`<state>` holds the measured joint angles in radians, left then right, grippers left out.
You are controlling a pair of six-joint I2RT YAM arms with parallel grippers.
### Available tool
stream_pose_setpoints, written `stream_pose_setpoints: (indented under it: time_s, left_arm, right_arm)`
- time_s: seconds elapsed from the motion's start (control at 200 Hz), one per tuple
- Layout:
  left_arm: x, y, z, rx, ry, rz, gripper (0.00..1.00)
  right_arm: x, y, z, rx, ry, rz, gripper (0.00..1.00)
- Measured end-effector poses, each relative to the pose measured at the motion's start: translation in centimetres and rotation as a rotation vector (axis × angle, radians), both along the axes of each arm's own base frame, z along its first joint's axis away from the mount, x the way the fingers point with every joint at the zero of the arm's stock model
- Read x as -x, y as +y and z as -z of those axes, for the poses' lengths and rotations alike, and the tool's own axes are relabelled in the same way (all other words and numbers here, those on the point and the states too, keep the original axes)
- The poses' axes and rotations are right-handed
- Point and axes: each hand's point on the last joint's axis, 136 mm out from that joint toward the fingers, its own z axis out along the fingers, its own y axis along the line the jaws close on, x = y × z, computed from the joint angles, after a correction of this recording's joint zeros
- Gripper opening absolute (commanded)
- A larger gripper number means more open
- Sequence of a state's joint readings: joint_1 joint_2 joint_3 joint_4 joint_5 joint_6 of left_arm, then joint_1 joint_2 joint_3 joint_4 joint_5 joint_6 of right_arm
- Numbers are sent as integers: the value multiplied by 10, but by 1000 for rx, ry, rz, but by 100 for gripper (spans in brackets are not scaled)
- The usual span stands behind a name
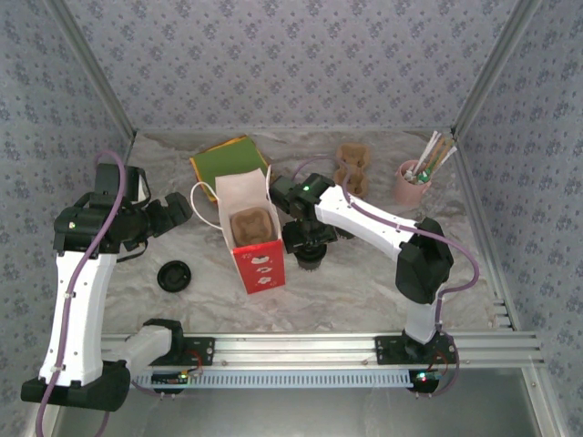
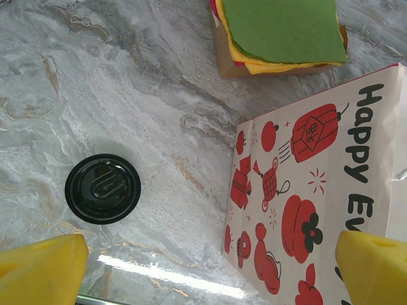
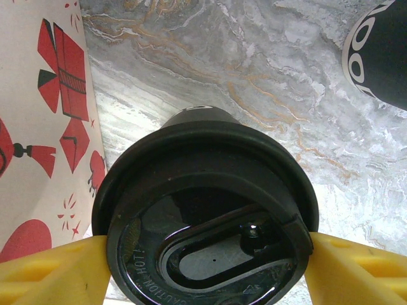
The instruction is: Pack the takeout coffee
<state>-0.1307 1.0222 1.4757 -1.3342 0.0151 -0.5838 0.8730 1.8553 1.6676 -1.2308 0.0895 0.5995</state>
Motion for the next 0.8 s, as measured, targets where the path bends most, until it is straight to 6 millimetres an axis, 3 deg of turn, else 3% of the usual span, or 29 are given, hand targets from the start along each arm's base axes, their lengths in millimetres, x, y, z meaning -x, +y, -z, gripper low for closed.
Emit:
stream_pose_setpoints:
  time_s: [0.8]
  left_arm:
    - [0, -2, 0, 10, 1, 7, 100]
  right_arm:
    - [0, 0, 0, 3, -3, 3, 79]
